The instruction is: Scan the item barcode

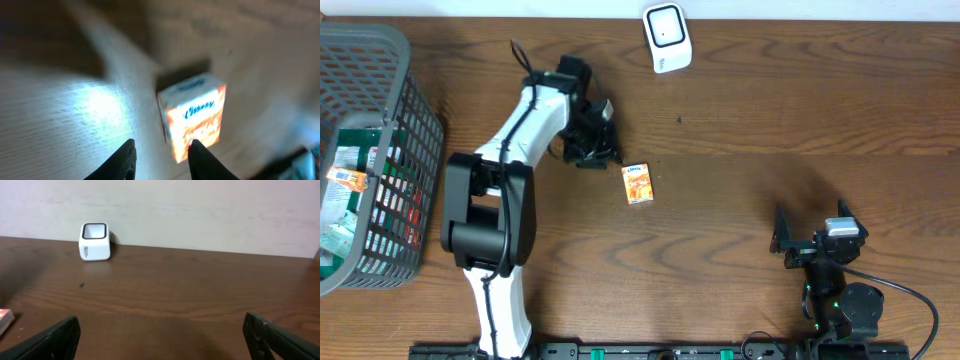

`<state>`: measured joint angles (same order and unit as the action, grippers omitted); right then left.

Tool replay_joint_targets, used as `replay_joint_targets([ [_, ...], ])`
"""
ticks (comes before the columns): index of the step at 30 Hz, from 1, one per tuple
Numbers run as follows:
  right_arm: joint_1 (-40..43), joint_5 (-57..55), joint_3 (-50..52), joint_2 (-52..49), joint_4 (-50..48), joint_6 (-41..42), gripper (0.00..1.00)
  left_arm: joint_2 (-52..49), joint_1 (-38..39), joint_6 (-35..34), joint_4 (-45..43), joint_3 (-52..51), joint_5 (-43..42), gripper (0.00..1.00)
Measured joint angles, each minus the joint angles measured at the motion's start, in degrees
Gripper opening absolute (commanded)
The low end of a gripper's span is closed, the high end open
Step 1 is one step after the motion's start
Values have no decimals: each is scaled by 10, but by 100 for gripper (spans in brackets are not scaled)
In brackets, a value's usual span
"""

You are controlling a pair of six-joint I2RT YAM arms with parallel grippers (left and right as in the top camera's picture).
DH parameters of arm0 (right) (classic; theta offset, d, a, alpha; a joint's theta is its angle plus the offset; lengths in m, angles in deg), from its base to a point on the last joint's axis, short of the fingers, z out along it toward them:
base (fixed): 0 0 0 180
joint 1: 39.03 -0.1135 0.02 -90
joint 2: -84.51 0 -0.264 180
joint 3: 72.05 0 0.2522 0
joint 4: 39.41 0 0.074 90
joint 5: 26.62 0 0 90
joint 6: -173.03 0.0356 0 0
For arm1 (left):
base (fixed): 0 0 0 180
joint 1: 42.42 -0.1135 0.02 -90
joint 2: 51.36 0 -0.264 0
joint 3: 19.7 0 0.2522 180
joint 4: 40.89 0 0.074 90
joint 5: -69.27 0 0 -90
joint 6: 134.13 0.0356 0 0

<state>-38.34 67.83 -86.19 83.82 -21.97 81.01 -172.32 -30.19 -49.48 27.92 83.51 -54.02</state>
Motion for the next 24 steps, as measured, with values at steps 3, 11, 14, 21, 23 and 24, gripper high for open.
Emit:
replay_joint_targets([
  [3, 0, 0, 0, 0, 0, 0, 99, 0, 7, 35, -26, -39, -33, 36],
  [11, 0, 0, 0, 0, 0, 0, 99, 0, 19, 63, -126, -113, -82, 19],
  [14, 0, 0, 0, 0, 0, 0, 99, 0, 17, 67, -133, -121, -98, 8],
  [21, 0, 0, 0, 0, 0, 0, 99, 16, 11, 54, -108, -121, -86, 7],
  [23, 0, 0, 0, 0, 0, 0, 99, 41, 7, 42, -84, -121, -57, 7],
  [24, 0, 0, 0, 0, 0, 0, 99, 58, 6, 35, -73, -119, -35, 7],
])
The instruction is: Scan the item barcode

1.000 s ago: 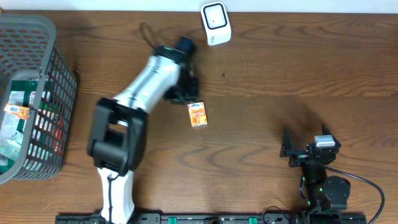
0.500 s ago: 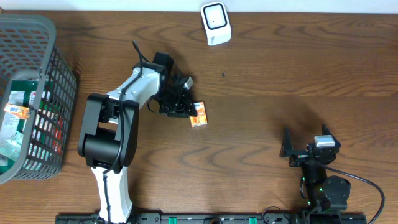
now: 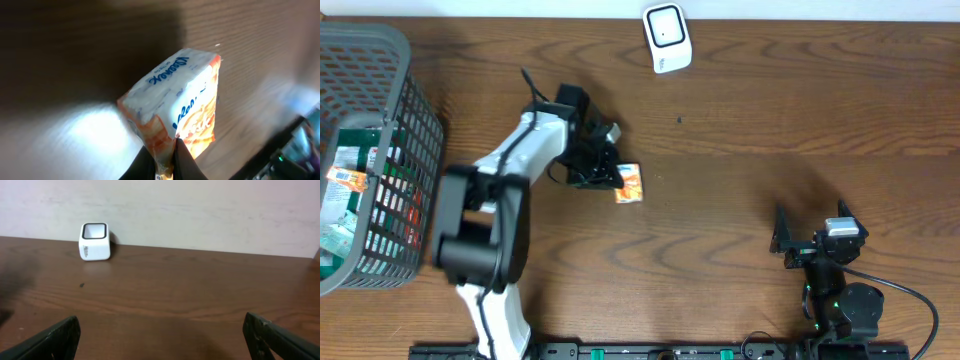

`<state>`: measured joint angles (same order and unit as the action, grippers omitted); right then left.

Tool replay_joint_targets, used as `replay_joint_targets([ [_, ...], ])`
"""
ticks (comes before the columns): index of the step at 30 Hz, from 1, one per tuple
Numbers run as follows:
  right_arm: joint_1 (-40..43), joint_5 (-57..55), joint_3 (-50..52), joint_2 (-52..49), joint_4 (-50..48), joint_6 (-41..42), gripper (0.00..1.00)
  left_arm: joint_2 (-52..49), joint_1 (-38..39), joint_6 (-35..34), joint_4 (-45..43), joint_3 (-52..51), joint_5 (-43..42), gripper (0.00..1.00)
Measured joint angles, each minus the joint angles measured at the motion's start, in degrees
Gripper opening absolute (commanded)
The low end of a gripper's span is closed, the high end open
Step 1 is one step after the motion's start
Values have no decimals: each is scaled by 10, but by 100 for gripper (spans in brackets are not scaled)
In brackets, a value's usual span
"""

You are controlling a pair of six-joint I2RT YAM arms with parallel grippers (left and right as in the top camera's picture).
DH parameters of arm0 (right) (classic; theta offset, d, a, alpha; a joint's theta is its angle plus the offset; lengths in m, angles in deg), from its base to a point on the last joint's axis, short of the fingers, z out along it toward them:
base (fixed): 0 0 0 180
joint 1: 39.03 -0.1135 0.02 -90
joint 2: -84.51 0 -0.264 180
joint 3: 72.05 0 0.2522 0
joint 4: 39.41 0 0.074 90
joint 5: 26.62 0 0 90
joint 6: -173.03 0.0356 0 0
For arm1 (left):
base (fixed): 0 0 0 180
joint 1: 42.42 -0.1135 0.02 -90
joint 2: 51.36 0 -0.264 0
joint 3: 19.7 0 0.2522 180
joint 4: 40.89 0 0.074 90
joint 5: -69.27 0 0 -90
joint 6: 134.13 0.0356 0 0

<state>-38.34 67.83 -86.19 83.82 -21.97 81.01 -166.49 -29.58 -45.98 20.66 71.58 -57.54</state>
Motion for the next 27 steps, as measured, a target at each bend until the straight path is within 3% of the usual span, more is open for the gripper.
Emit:
replay_joint_targets([
  [7, 0, 0, 0, 0, 0, 0, 99, 156, 26, -96, 128, 44, 274, 7],
  [11, 0, 0, 0, 0, 0, 0, 99, 186, 57, -152, 174, 53, 429, 7],
  [21, 0, 0, 0, 0, 0, 0, 99, 93, 163, -224, 162, 53, 622, 7],
  [27, 0, 0, 0, 0, 0, 0, 99, 34, 218, -241, 150, 53, 675, 7],
])
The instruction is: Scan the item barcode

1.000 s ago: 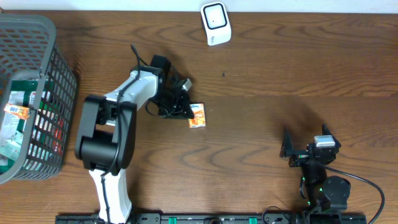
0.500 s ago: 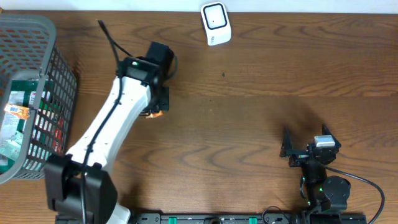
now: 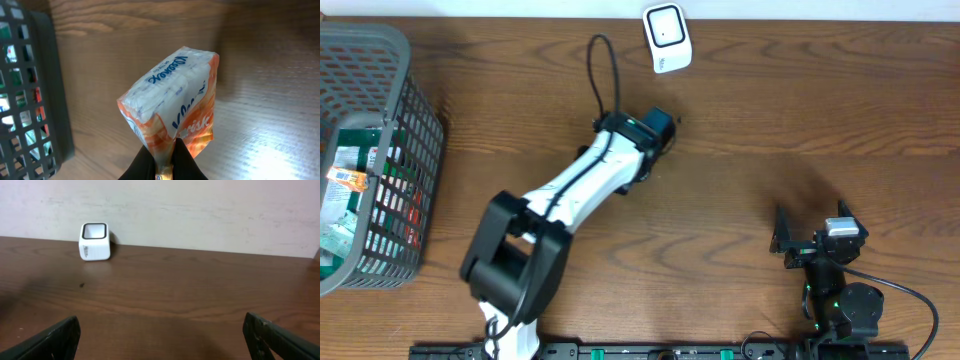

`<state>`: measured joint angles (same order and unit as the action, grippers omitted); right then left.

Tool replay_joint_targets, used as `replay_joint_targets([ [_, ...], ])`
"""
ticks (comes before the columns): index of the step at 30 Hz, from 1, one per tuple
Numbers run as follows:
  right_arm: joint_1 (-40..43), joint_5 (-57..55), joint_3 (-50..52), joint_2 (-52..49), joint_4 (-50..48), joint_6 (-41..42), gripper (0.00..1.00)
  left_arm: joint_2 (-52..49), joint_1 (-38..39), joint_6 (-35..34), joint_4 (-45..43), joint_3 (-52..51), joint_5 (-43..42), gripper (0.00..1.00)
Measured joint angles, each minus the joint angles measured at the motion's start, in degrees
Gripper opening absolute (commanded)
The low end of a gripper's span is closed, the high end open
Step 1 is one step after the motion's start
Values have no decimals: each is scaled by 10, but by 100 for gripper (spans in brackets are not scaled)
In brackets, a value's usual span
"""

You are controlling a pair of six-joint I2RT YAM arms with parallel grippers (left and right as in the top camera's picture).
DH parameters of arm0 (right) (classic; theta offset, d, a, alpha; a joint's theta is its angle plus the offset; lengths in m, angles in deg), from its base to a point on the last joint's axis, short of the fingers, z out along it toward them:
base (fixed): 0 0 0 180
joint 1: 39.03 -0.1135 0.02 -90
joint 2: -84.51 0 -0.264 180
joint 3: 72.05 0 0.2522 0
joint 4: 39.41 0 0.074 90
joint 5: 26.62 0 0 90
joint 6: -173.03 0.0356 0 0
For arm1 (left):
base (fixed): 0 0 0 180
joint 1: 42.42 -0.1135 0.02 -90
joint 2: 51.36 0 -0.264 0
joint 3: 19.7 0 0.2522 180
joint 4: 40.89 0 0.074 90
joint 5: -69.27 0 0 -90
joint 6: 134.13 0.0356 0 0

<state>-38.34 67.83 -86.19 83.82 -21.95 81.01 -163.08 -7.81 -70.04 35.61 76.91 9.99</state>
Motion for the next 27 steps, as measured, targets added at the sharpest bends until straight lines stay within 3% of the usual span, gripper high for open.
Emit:
replay_joint_targets([
  [10, 0, 0, 0, 0, 0, 0, 99, -38, 22, -11, -37, 0, 13, 10],
  [27, 0, 0, 0, 0, 0, 0, 99, -38, 22, -13, -98, -1, -52, 10],
])
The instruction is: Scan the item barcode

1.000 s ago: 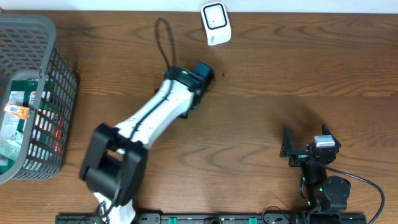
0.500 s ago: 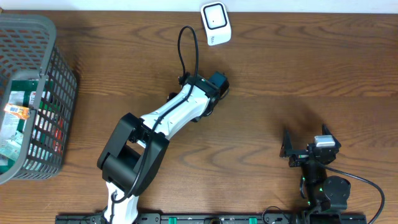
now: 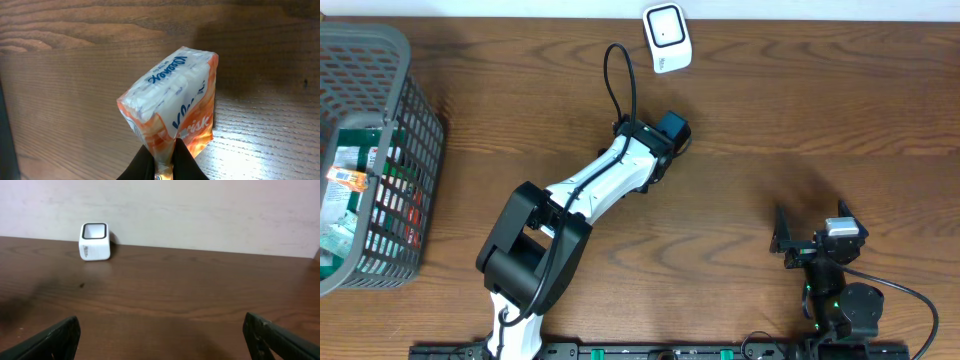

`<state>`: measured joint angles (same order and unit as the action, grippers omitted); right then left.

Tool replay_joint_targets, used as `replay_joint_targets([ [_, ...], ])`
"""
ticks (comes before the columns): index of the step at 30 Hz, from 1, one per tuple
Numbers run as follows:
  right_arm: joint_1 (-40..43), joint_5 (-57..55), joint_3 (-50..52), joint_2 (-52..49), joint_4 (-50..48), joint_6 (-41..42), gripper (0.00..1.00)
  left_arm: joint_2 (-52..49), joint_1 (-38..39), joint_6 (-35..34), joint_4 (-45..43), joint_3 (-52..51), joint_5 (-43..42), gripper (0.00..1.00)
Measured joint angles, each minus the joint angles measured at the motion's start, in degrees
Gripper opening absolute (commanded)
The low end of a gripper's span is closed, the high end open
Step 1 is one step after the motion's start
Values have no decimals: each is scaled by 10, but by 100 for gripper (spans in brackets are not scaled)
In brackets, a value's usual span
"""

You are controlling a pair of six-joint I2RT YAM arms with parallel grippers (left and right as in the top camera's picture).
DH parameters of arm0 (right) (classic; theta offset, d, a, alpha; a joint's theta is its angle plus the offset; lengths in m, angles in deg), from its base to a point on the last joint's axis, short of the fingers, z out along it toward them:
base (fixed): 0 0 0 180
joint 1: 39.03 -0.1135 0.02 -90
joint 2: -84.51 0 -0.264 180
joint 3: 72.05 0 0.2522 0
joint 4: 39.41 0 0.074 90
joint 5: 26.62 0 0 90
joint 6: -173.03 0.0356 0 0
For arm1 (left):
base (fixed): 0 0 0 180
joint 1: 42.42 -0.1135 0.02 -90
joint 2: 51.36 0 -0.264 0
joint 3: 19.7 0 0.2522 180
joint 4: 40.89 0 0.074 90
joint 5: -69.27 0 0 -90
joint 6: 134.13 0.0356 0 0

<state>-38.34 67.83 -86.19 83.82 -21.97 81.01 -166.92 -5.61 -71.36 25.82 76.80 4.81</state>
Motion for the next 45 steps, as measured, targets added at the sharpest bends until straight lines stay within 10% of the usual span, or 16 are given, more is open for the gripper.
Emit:
replay_joint_targets([
  [21, 0, 0, 0, 0, 0, 0, 99, 0, 3, 0, -29, 0, -34, 8],
  [45, 0, 0, 0, 0, 0, 0, 99, 0, 39, -2, -53, -2, -64, 36],
])
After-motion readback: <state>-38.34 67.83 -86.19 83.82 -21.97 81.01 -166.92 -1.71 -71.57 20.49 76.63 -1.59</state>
